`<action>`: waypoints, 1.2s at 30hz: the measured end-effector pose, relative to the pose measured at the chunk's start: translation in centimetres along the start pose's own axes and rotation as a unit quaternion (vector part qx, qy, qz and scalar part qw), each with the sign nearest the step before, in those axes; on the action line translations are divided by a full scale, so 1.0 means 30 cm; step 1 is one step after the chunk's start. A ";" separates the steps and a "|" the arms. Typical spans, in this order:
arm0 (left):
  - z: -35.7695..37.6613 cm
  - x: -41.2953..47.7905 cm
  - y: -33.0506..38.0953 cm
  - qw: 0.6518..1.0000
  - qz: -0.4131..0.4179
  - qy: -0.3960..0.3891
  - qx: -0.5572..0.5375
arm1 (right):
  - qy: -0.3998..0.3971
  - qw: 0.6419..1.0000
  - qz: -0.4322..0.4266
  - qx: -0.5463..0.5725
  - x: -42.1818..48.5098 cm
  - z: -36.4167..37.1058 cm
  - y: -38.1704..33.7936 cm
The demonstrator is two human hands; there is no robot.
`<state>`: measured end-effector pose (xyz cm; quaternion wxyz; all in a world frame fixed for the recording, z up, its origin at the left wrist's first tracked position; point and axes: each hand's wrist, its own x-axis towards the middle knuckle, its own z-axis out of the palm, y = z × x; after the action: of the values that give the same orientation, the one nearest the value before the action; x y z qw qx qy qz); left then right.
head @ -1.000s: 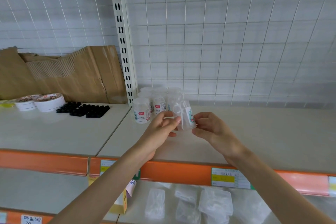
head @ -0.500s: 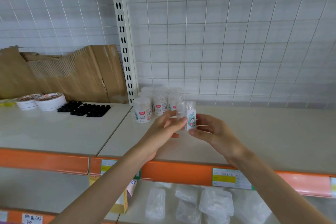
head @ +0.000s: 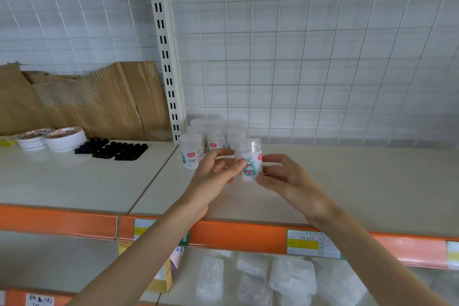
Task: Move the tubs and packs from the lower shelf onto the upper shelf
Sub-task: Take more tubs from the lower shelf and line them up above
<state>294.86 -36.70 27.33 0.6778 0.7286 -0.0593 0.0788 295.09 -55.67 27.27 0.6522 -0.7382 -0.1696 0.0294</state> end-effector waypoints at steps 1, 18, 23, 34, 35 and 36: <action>0.001 0.001 0.002 1.000 -0.001 0.004 -0.011 | 0.004 1.000 -0.004 -0.002 0.001 -0.001 0.001; 0.009 -0.008 0.005 0.996 0.025 -0.066 0.055 | 0.030 0.998 0.001 -0.057 0.008 -0.010 0.013; 0.004 -0.002 -0.005 0.995 0.029 -0.067 0.063 | 0.020 0.999 0.006 -0.049 0.006 -0.008 0.008; 0.007 -0.010 -0.015 0.969 0.097 -0.058 0.218 | 0.008 0.996 0.016 -0.083 0.010 -0.007 0.020; 0.004 -0.018 -0.012 0.960 0.110 -0.058 0.252 | 0.010 0.996 0.017 -0.088 0.012 -0.008 0.021; -0.004 -0.030 -0.010 0.945 0.123 -0.054 0.297 | 0.009 0.995 0.020 -0.094 0.014 -0.009 0.022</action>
<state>294.04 -36.58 26.87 0.4110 0.8872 -0.1593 0.1362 295.71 -55.85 26.73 0.5808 -0.7997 -0.1505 0.0199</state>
